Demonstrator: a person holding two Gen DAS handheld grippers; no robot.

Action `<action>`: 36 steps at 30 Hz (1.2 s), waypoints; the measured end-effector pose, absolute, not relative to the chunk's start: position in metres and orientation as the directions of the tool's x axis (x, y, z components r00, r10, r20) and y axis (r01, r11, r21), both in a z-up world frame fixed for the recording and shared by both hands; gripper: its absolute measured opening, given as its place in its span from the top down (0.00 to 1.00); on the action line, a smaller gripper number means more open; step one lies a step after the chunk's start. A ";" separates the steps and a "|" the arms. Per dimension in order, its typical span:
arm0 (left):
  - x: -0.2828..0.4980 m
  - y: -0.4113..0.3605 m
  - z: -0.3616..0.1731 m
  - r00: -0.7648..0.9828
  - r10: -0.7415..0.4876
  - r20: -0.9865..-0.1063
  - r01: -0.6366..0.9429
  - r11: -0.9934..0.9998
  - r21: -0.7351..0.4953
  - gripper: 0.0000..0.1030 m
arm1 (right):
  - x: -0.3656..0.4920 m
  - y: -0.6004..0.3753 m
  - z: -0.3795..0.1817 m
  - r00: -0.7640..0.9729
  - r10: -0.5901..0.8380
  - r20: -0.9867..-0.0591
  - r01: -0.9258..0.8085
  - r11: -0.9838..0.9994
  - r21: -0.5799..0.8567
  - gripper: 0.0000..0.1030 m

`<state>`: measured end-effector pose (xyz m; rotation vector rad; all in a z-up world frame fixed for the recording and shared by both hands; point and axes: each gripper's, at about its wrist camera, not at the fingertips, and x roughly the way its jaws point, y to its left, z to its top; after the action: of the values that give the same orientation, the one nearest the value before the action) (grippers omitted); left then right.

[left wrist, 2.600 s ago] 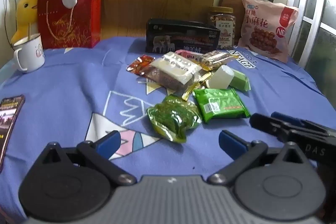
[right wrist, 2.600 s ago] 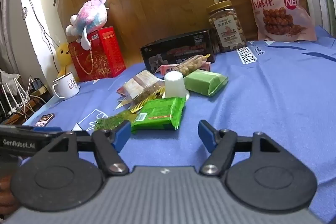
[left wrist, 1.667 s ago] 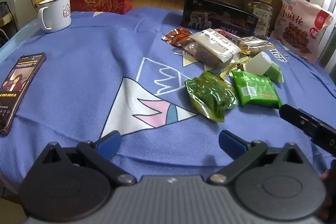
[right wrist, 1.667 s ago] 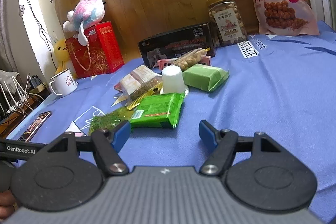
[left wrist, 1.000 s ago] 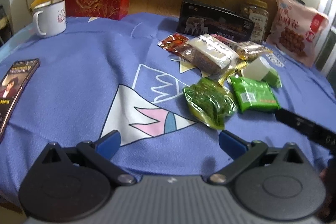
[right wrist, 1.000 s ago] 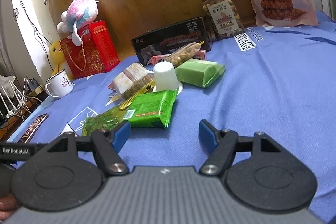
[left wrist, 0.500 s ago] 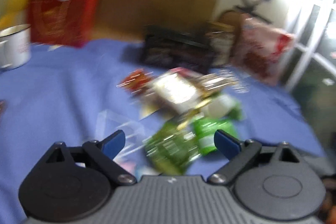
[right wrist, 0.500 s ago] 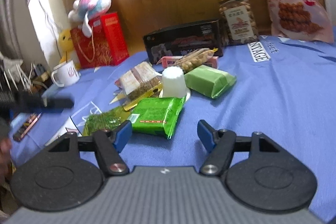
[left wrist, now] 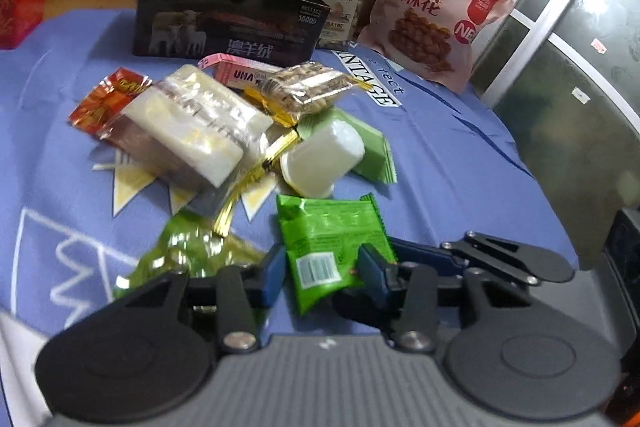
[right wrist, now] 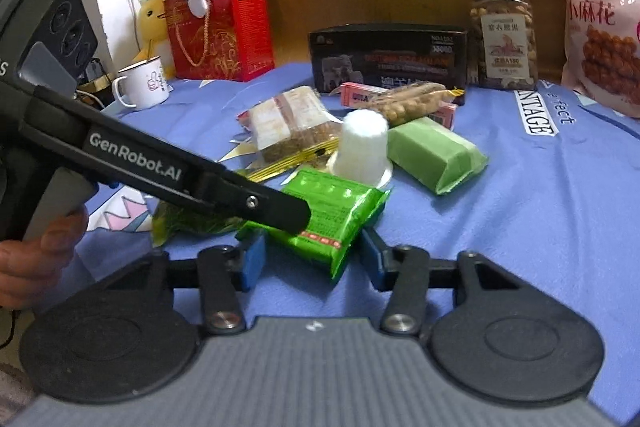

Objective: Organize snacks
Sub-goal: 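Grasp the green snack packet with the left tool, then carry the green packet into the black tin and open the left tool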

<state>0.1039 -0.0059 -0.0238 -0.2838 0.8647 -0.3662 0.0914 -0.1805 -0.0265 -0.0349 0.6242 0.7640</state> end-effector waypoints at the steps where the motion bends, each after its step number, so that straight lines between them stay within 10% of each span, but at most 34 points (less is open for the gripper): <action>1: 0.097 -0.005 -0.022 0.597 -0.420 -0.683 0.189 0.902 -0.389 0.62 | 0.089 -0.182 -0.025 0.545 0.643 -0.538 -0.658 0.725 0.201 0.52; 18: 0.116 0.012 0.053 0.735 -0.383 -0.559 0.206 0.912 -0.354 0.62 | 0.119 -0.174 0.027 0.582 0.706 -0.403 -0.697 0.688 0.200 0.54; 36: 0.298 0.034 0.072 0.805 -0.330 -0.494 0.159 0.921 -0.356 0.61 | 0.291 -0.136 0.047 0.636 0.677 -0.371 -0.666 0.724 0.180 0.54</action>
<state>0.2982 0.0342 0.0719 -0.3073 0.5802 -0.2660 0.2906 -0.1362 0.0473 0.0266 0.4349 0.7674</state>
